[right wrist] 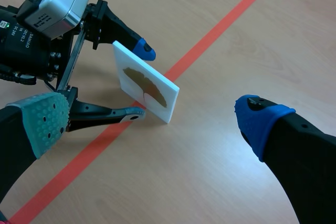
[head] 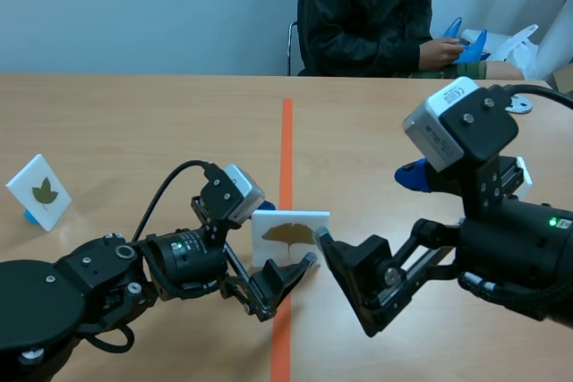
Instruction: Sort the leaf by its shape. The table is split by an orange tape line. A compound leaf with several leaflets goes to the left side, a simple leaf with one blade goes to the right side. Return to the home posture when a red brick is placed on the table.
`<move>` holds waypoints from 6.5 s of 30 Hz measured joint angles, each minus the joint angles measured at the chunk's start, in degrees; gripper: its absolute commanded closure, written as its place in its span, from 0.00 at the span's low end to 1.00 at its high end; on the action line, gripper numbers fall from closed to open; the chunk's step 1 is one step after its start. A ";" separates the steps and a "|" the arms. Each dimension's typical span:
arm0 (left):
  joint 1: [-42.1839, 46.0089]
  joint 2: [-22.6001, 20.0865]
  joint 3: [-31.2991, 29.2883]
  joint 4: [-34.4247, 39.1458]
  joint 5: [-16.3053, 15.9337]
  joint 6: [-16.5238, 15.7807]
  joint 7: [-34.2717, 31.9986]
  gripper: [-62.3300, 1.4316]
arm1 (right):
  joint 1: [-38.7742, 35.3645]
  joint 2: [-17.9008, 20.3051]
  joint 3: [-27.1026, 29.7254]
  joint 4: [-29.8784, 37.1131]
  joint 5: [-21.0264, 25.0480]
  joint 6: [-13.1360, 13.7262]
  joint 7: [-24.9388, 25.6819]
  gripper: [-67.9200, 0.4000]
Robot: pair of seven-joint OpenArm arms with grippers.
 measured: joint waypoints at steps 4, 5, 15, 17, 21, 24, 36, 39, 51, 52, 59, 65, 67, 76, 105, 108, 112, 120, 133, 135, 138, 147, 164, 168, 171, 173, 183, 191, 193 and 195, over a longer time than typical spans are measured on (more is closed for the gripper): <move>0.00 0.00 0.00 0.00 0.00 0.02 0.00 0.56 | 0.00 0.00 0.00 0.00 0.00 0.00 0.00 0.00; 0.02 0.00 0.00 0.00 0.00 0.02 0.00 0.62 | 0.00 0.00 0.00 0.00 0.00 0.00 0.00 0.00; 0.02 0.00 0.00 0.00 0.00 0.02 0.00 0.84 | 0.00 0.00 0.00 0.00 0.00 0.00 0.00 0.00; 0.02 0.00 0.00 0.00 -0.07 0.02 0.00 0.84 | 0.00 0.00 0.00 0.00 0.00 0.00 0.00 0.00; 0.20 -0.20 0.00 0.98 -2.91 -0.07 2.16 0.92 | 0.00 0.00 0.00 0.00 0.00 0.00 0.00 0.00; 1.22 -1.16 -0.28 4.35 -5.81 -1.25 4.28 0.91 | 0.00 0.00 0.00 0.00 0.00 0.00 0.00 0.00; 16.96 -7.21 -17.35 27.41 -13.42 -1.68 14.10 0.91 | 0.00 0.00 0.48 0.00 0.02 0.02 0.04 0.00; 22.43 -7.17 -23.96 32.06 -13.35 -1.66 15.54 0.91 | 0.00 0.02 1.53 0.00 0.00 0.00 0.07 0.00; 38.56 -5.57 -43.23 41.81 -17.09 -1.64 15.78 0.91 | 0.00 0.00 3.56 0.00 0.02 -0.09 0.20 0.00; 39.26 -5.18 -44.81 41.81 -17.57 -1.51 15.80 0.91 | 0.00 0.00 3.56 0.00 0.02 -0.09 0.22 0.00; 39.78 -2.71 -51.21 41.59 -17.88 0.13 16.15 0.91 | 0.00 0.00 3.56 0.00 0.00 -0.13 0.22 0.00; 38.53 -2.36 -50.80 38.86 -17.90 6.14 15.85 0.91 | 0.00 0.00 3.56 0.00 0.00 -0.11 0.22 0.00; 37.62 -2.36 -50.80 36.52 -17.90 6.10 15.54 0.91 | 0.00 0.00 3.56 0.00 0.00 -0.11 0.22 0.00; 30.91 -0.04 -50.56 23.43 -17.92 8.24 11.93 0.91 | 0.00 0.00 3.56 0.00 0.00 -0.13 0.20 0.00; 22.86 0.50 -50.36 11.17 -17.92 14.45 7.54 0.67 | 0.00 0.00 3.56 0.00 0.00 -0.11 0.22 0.00; 22.84 0.50 -50.36 11.17 -17.92 14.45 7.54 0.60 | 0.00 0.00 3.56 0.00 0.00 -0.11 0.20 0.00; 22.84 0.42 -50.36 11.17 -17.92 14.45 7.54 0.38 | 0.00 0.00 3.56 0.00 0.00 -0.11 0.20 0.00; 25.68 -2.40 -50.36 17.57 -18.03 14.29 7.61 0.05 | 0.00 0.00 3.56 0.00 0.00 -0.11 0.00 0.00; 39.65 -4.92 -50.36 50.01 -18.38 -4.44 13.92 0.00 | 0.00 0.00 3.56 0.00 0.02 -0.11 0.00 0.00; 41.42 -4.94 -50.36 53.68 -19.67 -5.75 16.76 0.00 | 0.00 0.00 3.56 0.00 0.02 -0.11 0.02 0.00; 43.41 -4.94 -50.38 57.40 -21.11 -6.47 20.83 0.00 | 0.00 0.00 3.56 0.00 0.44 -0.13 0.02 0.00; 43.80 -4.94 -42.84 58.21 -20.98 -6.62 25.81 0.00 | 0.00 0.00 3.56 0.00 0.87 -0.11 0.04 0.00; 37.29 -4.94 -30.88 54.01 -15.23 5.44 25.62 0.00 | 0.00 0.00 3.56 0.00 2.38 -0.11 0.20 0.00; 37.31 -4.94 -29.11 52.72 -15.23 5.42 25.62 0.00 | 0.00 0.00 3.56 0.00 2.38 -0.11 0.20 0.00; 37.33 -4.94 -28.68 52.48 -15.21 5.42 25.62 0.00 | 0.00 0.00 3.56 0.00 2.38 -0.11 0.20 0.00; 37.31 -4.94 -28.68 52.48 -15.23 5.42 25.62 0.00 | 0.00 0.00 3.56 0.00 2.38 -0.11 0.20 0.00; 37.31 -4.94 -28.68 52.48 -15.23 5.42 25.62 0.00 | 0.00 0.00 3.56 0.00 2.38 -0.13 0.20 0.00; 37.31 -4.94 -28.68 52.48 -15.28 5.42 25.62 0.00 | 0.00 0.00 3.56 0.00 2.38 -0.15 0.20 0.00; 37.31 -4.94 -28.68 52.48 -15.28 5.42 25.62 0.00 | 0.00 0.00 3.56 0.00 2.38 -0.15 0.20 0.00; 37.31 -4.94 -28.68 52.48 -15.28 5.42 25.62 0.00 | 0.00 0.00 3.56 0.00 2.38 -0.15 0.22 0.00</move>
